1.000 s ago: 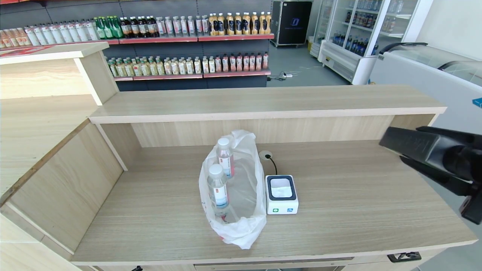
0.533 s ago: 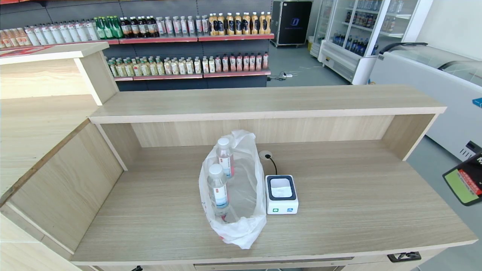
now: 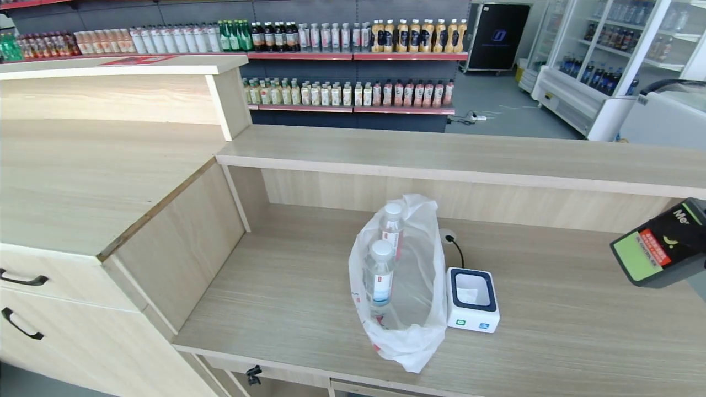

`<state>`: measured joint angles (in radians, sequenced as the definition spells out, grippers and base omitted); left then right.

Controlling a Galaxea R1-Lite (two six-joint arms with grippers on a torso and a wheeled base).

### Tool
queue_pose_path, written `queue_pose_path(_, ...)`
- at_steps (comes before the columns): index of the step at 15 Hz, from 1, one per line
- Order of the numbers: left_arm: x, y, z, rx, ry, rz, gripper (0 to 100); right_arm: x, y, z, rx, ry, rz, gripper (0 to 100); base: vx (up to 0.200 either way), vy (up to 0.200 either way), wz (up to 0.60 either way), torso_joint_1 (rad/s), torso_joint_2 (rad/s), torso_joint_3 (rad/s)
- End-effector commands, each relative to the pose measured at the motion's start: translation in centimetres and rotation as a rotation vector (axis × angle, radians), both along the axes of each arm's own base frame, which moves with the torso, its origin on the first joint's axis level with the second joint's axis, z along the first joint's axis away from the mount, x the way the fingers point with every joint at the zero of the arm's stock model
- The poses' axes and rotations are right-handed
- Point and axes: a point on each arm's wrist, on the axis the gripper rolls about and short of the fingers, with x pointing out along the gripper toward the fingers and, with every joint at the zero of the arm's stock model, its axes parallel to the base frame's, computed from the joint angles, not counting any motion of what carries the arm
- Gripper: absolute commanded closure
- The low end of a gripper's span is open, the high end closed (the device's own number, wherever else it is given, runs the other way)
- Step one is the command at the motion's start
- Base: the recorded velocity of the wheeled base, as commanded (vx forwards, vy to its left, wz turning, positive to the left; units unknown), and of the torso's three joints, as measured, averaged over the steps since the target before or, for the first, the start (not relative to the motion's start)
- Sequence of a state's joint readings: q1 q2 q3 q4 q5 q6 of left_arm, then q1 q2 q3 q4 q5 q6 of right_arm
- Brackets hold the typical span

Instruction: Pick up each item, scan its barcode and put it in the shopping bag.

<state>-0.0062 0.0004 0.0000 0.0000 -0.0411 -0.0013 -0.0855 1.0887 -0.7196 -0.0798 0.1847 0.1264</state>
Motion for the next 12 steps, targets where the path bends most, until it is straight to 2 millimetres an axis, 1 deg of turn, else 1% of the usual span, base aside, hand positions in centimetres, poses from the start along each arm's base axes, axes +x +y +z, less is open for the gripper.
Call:
queue_pose_path(1, 0.0, 0.0, 0.0, 0.001, 0.001, 0.0, 0, 3.2, -0.3, -0.8, 0.098, 0.089, 0.034, 100, 0.0, 0.0, 0.0, 0.0, 0.0, 0.0)
queue_pose_path(2, 0.0, 0.0, 0.0, 0.0, 0.001, 0.0, 0, 4.4, -0.9, -2.4, 0.172, 0.127, 0.145, 100, 0.0, 0.0, 0.0, 0.0, 0.0, 0.0)
queue_pose_path(5, 0.0, 0.0, 0.0, 0.0, 0.001, 0.0, 0, 6.4, -2.4, -4.5, 0.311, 0.18, 0.357, 100, 0.0, 0.0, 0.0, 0.0, 0.0, 0.0)
queue_pose_path(7, 0.0, 0.0, 0.0, 0.0, 0.001, 0.0, 0, 8.0, -3.1, -5.7, 0.34, 0.196, 0.4, 100, 0.0, 0.0, 0.0, 0.0, 0.0, 0.0)
queue_pose_path(9, 0.0, 0.0, 0.0, 0.0, 0.001, 0.0, 0, 9.5, -3.9, -7.4, 0.355, 0.221, 0.401, 100, 0.0, 0.0, 0.0, 0.0, 0.0, 0.0)
queue_pose_path(10, 0.0, 0.0, 0.0, 0.0, 0.001, 0.0, 0, 10.0, -4.2, -8.3, 0.367, 0.235, 0.422, 100, 0.0, 0.0, 0.0, 0.0, 0.0, 0.0)
queue_pose_path(12, 0.0, 0.0, 0.0, 0.0, 0.0, 0.0, 0, 10.5, -4.6, -9.6, 0.368, 0.254, 0.47, 100, 0.0, 0.0, 0.0, 0.0, 0.0, 0.0)
